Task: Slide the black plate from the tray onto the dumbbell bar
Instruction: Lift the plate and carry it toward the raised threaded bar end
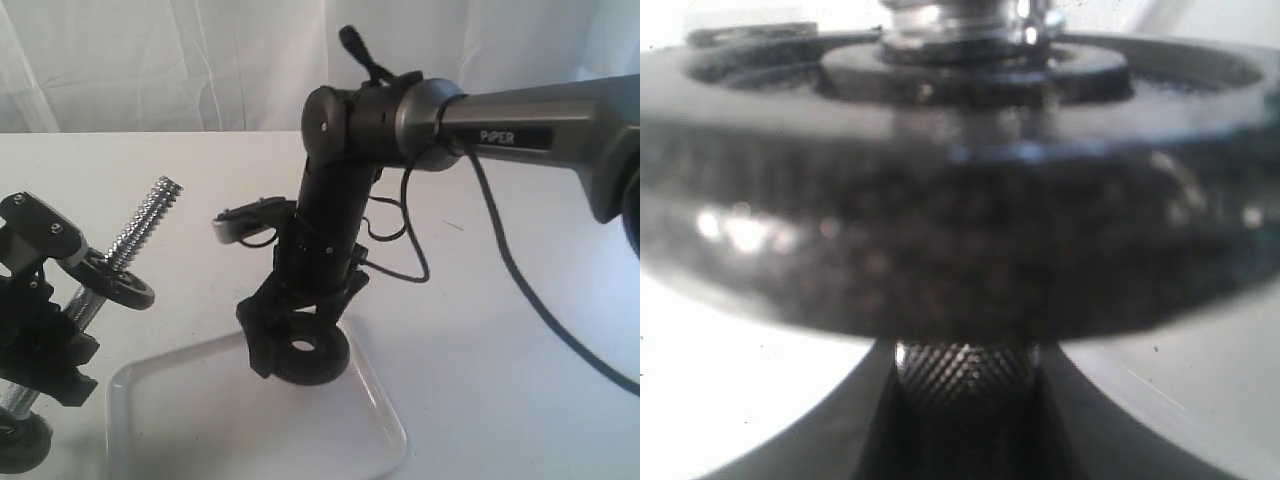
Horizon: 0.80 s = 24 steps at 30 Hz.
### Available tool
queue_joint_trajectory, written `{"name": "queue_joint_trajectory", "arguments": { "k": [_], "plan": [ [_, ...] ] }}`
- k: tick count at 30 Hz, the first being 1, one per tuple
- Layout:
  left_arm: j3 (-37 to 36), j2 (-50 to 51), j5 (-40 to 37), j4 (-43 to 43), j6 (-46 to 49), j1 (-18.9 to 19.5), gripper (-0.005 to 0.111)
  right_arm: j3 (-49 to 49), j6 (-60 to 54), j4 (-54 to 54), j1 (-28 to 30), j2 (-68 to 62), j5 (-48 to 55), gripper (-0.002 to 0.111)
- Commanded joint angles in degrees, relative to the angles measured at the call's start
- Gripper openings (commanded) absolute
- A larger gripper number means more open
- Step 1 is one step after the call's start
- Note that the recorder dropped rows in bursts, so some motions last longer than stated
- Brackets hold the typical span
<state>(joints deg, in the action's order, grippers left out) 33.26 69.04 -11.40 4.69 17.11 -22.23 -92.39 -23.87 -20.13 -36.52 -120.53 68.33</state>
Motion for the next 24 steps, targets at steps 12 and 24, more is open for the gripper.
{"name": "queue_joint_trajectory", "arguments": {
  "k": [12,24],
  "plan": [
    [2.1,-2.4,8.4,0.8,4.3,-0.1,0.000,-5.0,-15.6,-32.9,15.4,7.7,1.6,0.000],
    [2.1,-2.4,8.4,0.8,6.1,-1.9,0.000,-5.0,-18.5,-43.0,15.4,7.8,1.6,0.000]
  ]
}}
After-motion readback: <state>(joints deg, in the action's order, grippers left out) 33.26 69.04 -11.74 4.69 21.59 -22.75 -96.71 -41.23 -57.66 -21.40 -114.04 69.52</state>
